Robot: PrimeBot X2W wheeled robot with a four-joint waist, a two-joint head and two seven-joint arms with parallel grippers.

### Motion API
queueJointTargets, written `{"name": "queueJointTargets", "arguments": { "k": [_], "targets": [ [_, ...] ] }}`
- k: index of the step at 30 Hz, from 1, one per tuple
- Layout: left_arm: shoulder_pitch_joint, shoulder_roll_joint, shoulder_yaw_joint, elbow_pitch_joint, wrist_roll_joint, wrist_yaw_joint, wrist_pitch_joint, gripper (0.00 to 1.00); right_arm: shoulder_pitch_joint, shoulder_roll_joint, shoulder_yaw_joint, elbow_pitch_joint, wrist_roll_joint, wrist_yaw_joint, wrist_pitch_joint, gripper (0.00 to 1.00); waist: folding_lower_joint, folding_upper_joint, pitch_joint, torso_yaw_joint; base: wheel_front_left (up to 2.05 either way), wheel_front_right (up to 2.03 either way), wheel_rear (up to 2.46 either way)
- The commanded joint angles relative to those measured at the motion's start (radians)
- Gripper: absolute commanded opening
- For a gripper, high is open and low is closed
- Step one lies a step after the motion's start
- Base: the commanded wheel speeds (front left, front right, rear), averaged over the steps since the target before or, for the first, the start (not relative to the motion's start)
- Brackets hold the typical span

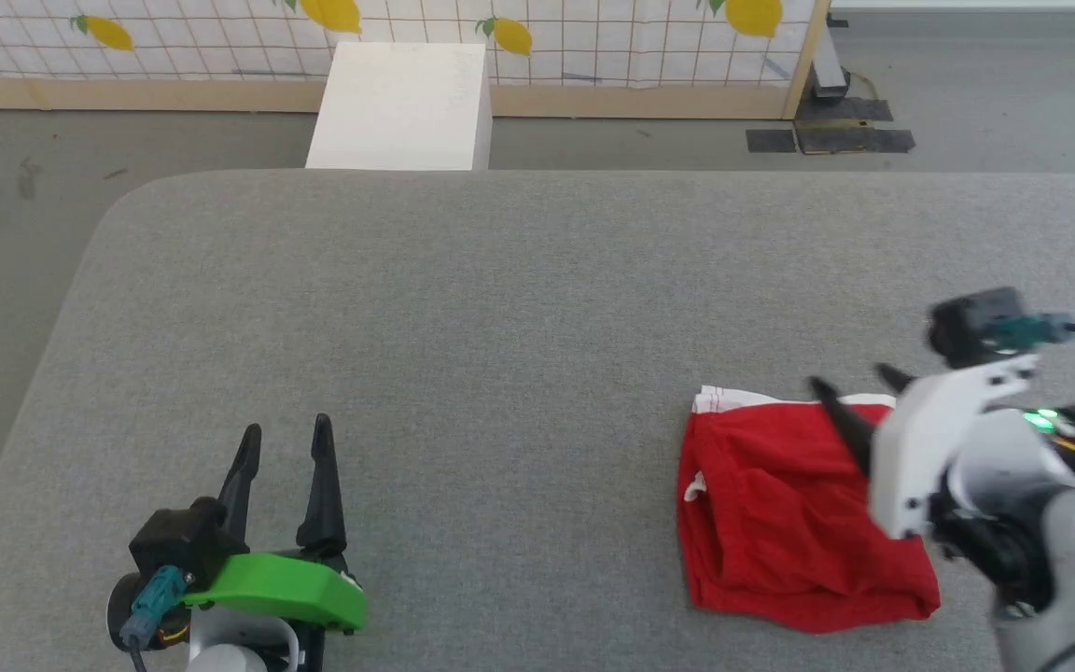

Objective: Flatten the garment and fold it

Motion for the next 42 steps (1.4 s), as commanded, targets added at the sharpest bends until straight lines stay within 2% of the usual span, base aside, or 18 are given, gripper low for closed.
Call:
{"name": "queueJointTargets", "arguments": {
  "k": [1,5,10,17,22,23,24,25,26,30,36,42],
  "targets": [
    [0.009,-0.004,-0.003,-0.005,0.005,-0.005,-0.005,1.0,0.045,-0.02,-0.061,-0.026,-0.057,-0.001,0.02,1.0,0.0,0.0112,0.009,-0.01,0.0,0.0,0.0],
    [0.005,-0.004,-0.006,-0.004,0.003,-0.006,-0.005,1.0,0.107,-0.033,-0.119,-0.009,-0.15,-0.001,0.066,1.0,0.0,0.0112,0.021,-0.015,0.0,0.0,0.0],
    [-0.005,-0.004,-0.012,-0.002,-0.004,-0.007,-0.005,1.0,0.133,0.009,-0.135,0.064,-0.18,-0.001,0.084,1.0,0.0,0.0112,0.042,-0.01,0.0,0.0,0.0],
    [-0.021,-0.004,-0.02,-0.002,-0.004,-0.008,-0.005,1.0,0.116,0.014,-0.09,0.19,-0.191,-0.001,0.044,1.0,0.0,0.0112,0.067,0.009,0.0,0.0,0.0],
    [-0.019,-0.004,-0.017,-0.001,-0.003,-0.008,-0.005,1.0,0.103,-0.022,-0.04,0.268,-0.179,-0.001,0.012,1.0,0.0,0.0112,0.07,0.015,0.0,0.0,0.0],
    [-0.018,-0.004,-0.017,0.0,-0.003,-0.007,-0.005,1.0,0.1,-0.032,-0.03,0.283,-0.174,-0.001,0.009,0.48,0.0,0.0112,0.069,0.015,0.0,0.0,0.0],
    [-0.018,-0.004,-0.016,-0.001,-0.003,-0.007,-0.005,1.0,0.097,-0.039,-0.026,0.291,-0.168,-0.001,0.004,0.33,0.0,0.0112,0.069,0.014,0.0,0.0,0.0],
    [-0.018,-0.004,-0.014,-0.002,-0.002,-0.006,-0.005,1.0,0.091,-0.048,-0.02,0.299,-0.163,-0.001,-0.004,0.12,0.0,0.0112,0.067,0.013,0.0,0.0,0.0],
    [-0.018,-0.004,-0.012,-0.003,-0.001,-0.005,-0.005,1.0,0.088,-0.057,-0.012,0.305,-0.16,-0.001,-0.007,0.0,0.0,0.0112,0.066,0.01,0.0,0.0,0.0],
    [-0.006,-0.004,0.008,-0.02,-0.005,0.0,-0.005,1.0,0.058,-0.104,0.071,0.305,-0.135,-0.001,-0.017,0.0,0.0,0.0112,0.058,-0.034,0.0,0.0,0.0],
    [0.024,-0.004,0.054,-0.064,-0.018,0.003,-0.005,1.0,-0.076,-0.247,0.318,0.267,-0.071,-0.001,0.002,0.0,0.0,0.0112,0.085,-0.213,0.0,0.0,0.0],
    [-0.021,-0.003,0.045,-0.078,-0.001,-0.005,-0.005,1.0,-0.241,-0.357,0.484,0.294,-0.008,-0.001,-0.007,0.0,0.0,0.0112,0.145,-0.37,0.0,0.0,0.0]
  ]
}}
